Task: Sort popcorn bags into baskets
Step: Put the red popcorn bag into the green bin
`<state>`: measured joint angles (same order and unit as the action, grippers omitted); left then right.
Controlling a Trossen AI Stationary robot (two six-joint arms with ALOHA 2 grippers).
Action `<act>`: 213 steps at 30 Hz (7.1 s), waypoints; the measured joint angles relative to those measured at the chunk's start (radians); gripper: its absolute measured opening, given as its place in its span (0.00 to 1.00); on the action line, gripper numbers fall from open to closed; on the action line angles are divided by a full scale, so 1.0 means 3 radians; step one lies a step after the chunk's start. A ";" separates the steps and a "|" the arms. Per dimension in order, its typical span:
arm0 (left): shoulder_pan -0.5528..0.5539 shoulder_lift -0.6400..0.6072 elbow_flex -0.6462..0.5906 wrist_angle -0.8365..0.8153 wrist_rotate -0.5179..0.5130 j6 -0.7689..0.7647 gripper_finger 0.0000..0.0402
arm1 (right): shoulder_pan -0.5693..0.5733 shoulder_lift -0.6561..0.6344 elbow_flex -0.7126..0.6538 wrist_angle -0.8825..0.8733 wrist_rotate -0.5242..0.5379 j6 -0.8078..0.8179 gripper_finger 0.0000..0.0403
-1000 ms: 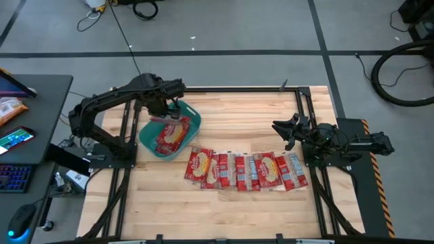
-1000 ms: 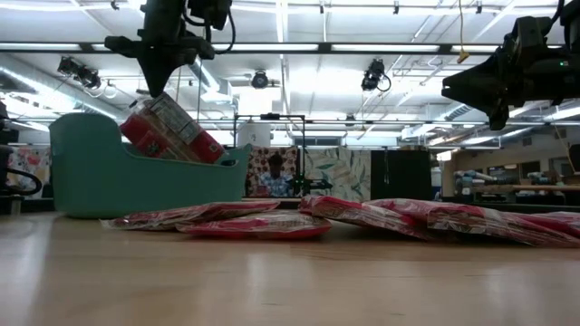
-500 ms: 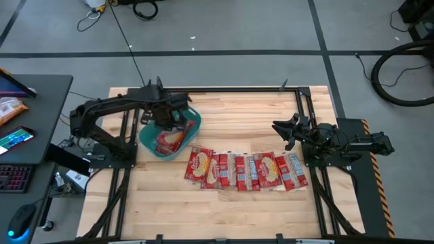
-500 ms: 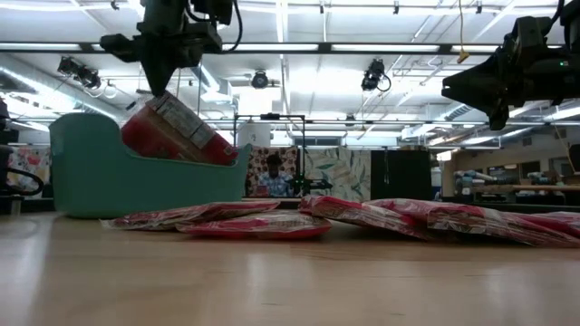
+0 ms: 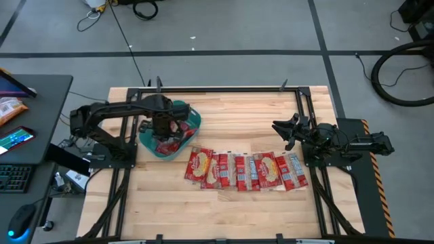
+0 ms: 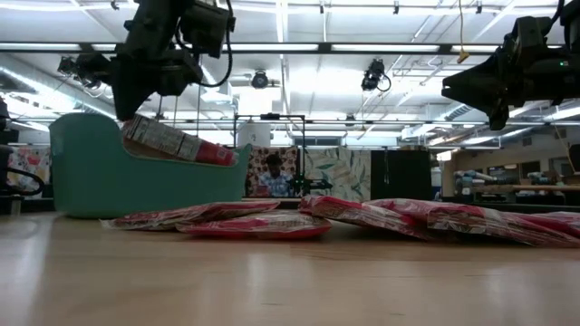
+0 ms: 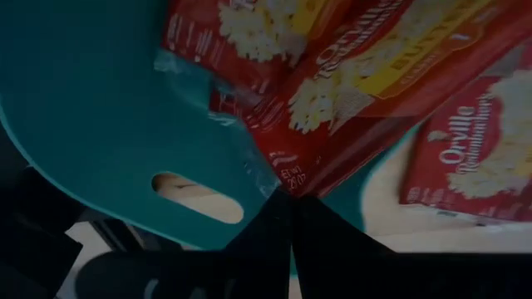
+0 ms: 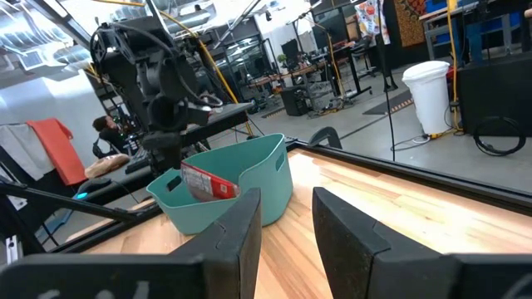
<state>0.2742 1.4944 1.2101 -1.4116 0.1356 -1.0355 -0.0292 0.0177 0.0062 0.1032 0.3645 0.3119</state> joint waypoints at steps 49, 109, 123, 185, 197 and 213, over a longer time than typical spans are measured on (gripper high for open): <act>-0.0887 0.0226 0.0203 0.1102 -0.1052 0.1040 0.24 | 0.0000 0.0000 -0.0001 0.0000 0.0000 0.0000 0.29; -0.0866 0.0746 0.0659 -0.0466 -0.1959 0.0832 0.01 | -0.0001 0.0007 -0.0001 0.0125 0.0001 0.0000 0.29; -0.0702 0.0748 0.0049 -0.0134 -0.2278 0.0759 0.06 | -0.0001 0.0007 -0.0001 0.0125 0.0001 0.0000 0.29; -0.2632 -0.0596 -0.1055 0.3233 -0.2163 0.3569 0.35 | -0.0001 0.0005 -0.0001 0.0127 0.0006 0.0000 0.29; -0.2644 -0.1955 -0.2040 0.4288 -0.2359 0.3730 0.35 | -0.0001 0.0005 -0.0001 0.0127 0.0005 0.0000 0.29; -0.2640 -0.2898 -0.3395 0.5847 -0.2595 0.4161 0.35 | 0.0000 0.0007 -0.0001 0.0558 0.0185 0.0009 0.29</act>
<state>-0.5179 0.6251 0.1916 0.3425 -0.6430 0.2128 -0.0293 0.0196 0.0059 0.2707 0.4201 0.3145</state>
